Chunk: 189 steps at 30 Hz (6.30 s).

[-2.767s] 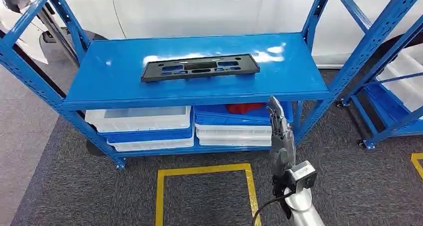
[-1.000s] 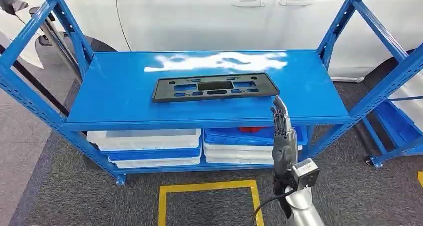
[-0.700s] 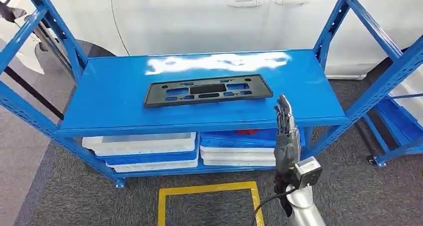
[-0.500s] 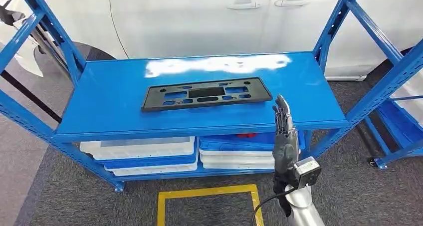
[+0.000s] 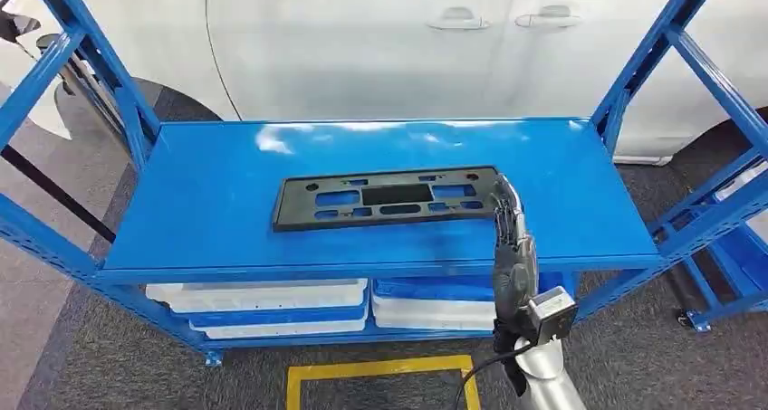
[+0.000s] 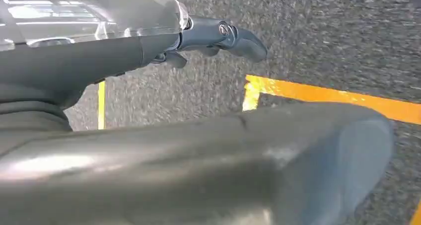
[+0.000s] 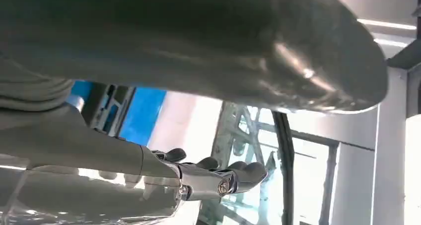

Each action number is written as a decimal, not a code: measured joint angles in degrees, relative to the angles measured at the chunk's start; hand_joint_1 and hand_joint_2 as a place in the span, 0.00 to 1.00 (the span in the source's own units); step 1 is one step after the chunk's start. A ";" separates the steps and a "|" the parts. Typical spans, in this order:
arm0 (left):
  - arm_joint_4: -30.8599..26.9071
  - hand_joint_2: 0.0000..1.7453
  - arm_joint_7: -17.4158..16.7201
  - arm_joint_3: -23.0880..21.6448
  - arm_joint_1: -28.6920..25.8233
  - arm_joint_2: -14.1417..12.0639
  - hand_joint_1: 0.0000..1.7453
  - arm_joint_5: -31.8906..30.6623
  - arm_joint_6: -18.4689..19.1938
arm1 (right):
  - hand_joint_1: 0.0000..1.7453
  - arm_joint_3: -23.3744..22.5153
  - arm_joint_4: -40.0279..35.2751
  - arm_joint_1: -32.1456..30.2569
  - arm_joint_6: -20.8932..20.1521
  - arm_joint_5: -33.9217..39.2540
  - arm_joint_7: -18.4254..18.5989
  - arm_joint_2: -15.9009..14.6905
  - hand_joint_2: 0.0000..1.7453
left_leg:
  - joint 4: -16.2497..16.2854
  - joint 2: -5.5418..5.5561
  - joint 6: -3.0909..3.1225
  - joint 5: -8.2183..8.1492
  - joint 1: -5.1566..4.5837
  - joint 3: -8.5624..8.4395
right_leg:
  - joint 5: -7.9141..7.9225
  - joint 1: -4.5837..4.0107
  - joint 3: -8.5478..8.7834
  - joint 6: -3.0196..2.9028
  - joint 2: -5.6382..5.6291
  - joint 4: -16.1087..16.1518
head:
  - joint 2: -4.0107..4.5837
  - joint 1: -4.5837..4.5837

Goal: Take the parts from the cabinet and place them on the table.

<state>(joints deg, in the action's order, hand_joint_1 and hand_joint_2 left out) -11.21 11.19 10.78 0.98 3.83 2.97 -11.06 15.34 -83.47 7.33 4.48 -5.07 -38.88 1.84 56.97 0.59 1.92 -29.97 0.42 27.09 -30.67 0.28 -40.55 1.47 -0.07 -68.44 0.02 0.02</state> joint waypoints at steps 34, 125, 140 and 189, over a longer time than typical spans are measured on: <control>0.24 0.00 -11.80 0.00 0.57 0.59 0.00 -2.05 -5.42 | 0.00 9.75 -9.77 1.34 10.89 -30.79 5.52 -3.12 1.00 | -0.42 -0.25 -1.58 3.67 0.03 4.00 | 5.39 0.31 7.35 -0.61 -0.25 11.41 | 0.00 0.11; 0.24 0.00 -4.96 -0.98 0.84 0.24 0.00 -7.12 -2.34 | 1.00 36.46 59.54 40.38 12.22 -74.53 33.53 8.98 1.00 | -0.62 -0.43 -1.26 4.80 -0.09 4.42 | 5.12 -0.29 8.24 -1.27 -0.16 11.74 | 0.00 0.11; 0.24 1.00 -0.46 -1.01 0.68 0.13 0.00 -7.85 -0.48 | 1.00 35.89 60.26 40.64 13.72 -73.20 33.57 9.46 1.00 | 0.30 -0.43 -3.73 4.02 0.89 4.59 | 5.54 0.02 8.11 -2.32 0.01 11.83 | 0.00 0.11; 0.24 1.00 16.30 4.50 0.82 0.39 0.00 -5.42 4.63 | 1.00 9.18 -20.13 9.45 -10.67 2.71 -0.13 -1.81 1.00 | 0.40 0.21 -1.79 4.09 0.10 5.09 | 5.02 -0.50 7.18 -1.25 -0.31 10.68 | 0.00 0.09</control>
<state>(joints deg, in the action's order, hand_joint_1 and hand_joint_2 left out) -10.97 27.49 15.28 1.80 4.22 -2.45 -6.43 24.52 -103.61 16.78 -6.19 -2.36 -39.01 0.02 57.38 0.80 0.13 -25.88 0.52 32.18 -25.65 -0.22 -33.36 0.22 -0.38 -57.75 0.02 0.11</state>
